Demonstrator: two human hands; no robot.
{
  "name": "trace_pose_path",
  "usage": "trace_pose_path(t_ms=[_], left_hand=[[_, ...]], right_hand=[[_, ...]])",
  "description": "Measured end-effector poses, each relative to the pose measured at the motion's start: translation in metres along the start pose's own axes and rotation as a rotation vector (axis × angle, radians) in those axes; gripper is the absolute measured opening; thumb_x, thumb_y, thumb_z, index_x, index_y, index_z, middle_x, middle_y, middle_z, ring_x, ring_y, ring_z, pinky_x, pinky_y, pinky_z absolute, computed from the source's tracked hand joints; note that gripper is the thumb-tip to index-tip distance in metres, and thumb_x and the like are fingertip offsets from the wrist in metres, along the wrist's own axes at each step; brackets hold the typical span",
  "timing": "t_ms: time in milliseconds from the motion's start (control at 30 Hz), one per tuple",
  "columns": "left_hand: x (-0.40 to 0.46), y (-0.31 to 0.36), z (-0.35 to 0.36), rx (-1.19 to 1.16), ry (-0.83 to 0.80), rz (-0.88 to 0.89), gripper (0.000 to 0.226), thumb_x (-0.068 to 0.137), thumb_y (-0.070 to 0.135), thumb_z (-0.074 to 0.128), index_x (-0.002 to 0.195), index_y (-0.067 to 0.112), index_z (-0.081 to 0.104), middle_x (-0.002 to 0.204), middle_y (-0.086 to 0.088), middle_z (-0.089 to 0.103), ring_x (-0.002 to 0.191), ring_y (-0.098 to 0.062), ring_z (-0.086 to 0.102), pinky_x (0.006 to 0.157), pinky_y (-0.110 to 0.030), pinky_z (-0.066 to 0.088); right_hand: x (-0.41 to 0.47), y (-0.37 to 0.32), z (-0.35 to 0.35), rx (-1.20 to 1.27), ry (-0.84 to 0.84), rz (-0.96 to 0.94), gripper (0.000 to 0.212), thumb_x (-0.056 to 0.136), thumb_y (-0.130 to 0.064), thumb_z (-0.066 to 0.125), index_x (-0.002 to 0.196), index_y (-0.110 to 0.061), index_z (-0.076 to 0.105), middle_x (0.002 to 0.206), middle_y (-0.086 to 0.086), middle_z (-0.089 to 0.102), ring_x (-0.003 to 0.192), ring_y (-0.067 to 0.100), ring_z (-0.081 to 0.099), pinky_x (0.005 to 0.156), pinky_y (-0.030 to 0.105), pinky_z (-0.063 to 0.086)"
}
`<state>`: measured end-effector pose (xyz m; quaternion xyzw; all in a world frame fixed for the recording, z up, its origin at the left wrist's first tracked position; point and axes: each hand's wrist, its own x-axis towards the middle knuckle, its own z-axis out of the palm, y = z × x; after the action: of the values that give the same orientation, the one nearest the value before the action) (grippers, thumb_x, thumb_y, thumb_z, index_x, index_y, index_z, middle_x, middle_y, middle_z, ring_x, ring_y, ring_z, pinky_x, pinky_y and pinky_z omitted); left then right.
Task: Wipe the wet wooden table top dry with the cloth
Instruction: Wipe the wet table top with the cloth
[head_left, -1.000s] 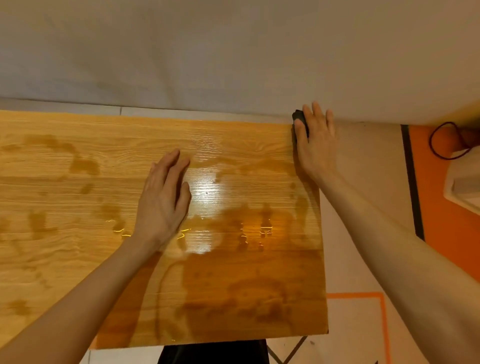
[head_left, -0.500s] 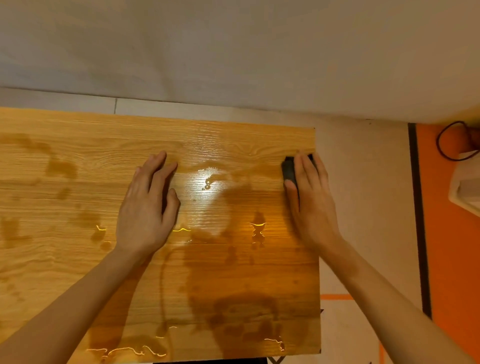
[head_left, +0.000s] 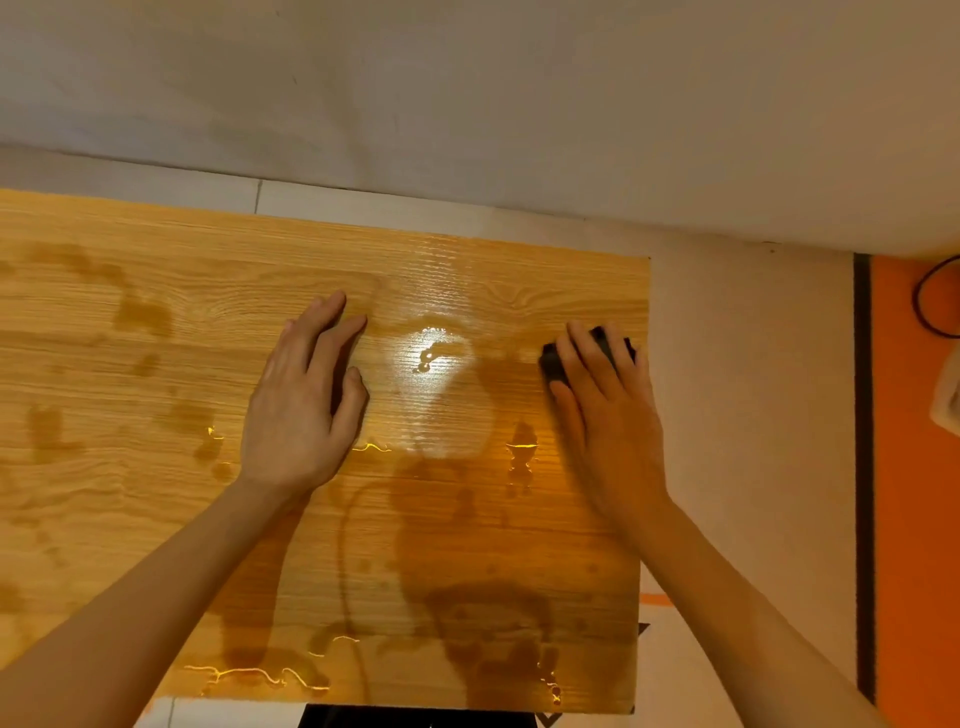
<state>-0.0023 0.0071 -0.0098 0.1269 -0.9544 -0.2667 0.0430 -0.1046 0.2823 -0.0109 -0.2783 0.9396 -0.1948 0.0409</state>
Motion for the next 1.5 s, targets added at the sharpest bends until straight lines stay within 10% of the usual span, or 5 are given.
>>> trace_pose_path(t_ms=[200,400,633,900,1500], left_hand=[[0.0,-0.001,-0.001,-0.007,0.004,-0.003,0.048,0.1,0.023,0.045,0.146,0.012,0.049,0.16,-0.004,0.038,0.15,-0.023,0.034,0.116,-0.055,0.035],[0.0,-0.002,0.0,-0.001,0.012,0.008,0.047,0.1,0.022,0.045,0.145,0.01,0.05,0.159,-0.006,0.04,0.149,-0.025,0.035,0.116,-0.053,0.035],[0.001,-0.002,0.0,0.001,0.02,0.016,0.047,0.1,0.022,0.046,0.144,0.009,0.051,0.158,-0.006,0.04,0.149,-0.024,0.035,0.116,-0.054,0.035],[0.001,-0.002,0.0,0.003,0.018,0.021,0.046,0.1,0.02,0.048,0.145,0.009,0.051,0.159,-0.006,0.039,0.15,-0.024,0.035,0.117,-0.052,0.035],[0.001,-0.007,0.002,-0.031,0.032,0.067,0.045,0.102,0.014,0.048,0.146,0.006,0.048,0.16,-0.011,0.038,0.151,-0.029,0.033,0.124,-0.049,0.025]], right_hand=[[0.094,-0.004,0.008,0.041,0.11,0.282,0.051,0.103,-0.036,0.023,0.146,-0.014,0.042,0.157,0.009,0.03,0.148,0.033,0.017,0.119,0.056,0.014],[-0.012,-0.043,0.016,-0.001,0.002,0.069,0.052,0.103,-0.035,0.024,0.149,-0.011,0.035,0.157,0.009,0.031,0.147,0.03,0.017,0.119,0.049,0.013],[0.117,-0.023,0.014,0.157,0.089,0.227,0.045,0.103,-0.031,0.034,0.144,-0.016,0.045,0.153,0.007,0.038,0.148,0.032,0.018,0.12,0.053,0.012],[-0.003,-0.054,0.02,0.06,0.035,0.127,0.046,0.103,-0.033,0.039,0.148,-0.021,0.038,0.158,0.0,0.028,0.15,0.026,0.009,0.122,0.046,0.007],[0.052,-0.087,0.035,-0.089,0.002,0.046,0.047,0.105,-0.032,0.028,0.146,-0.012,0.04,0.155,0.007,0.034,0.147,0.028,0.02,0.121,0.043,0.008]])
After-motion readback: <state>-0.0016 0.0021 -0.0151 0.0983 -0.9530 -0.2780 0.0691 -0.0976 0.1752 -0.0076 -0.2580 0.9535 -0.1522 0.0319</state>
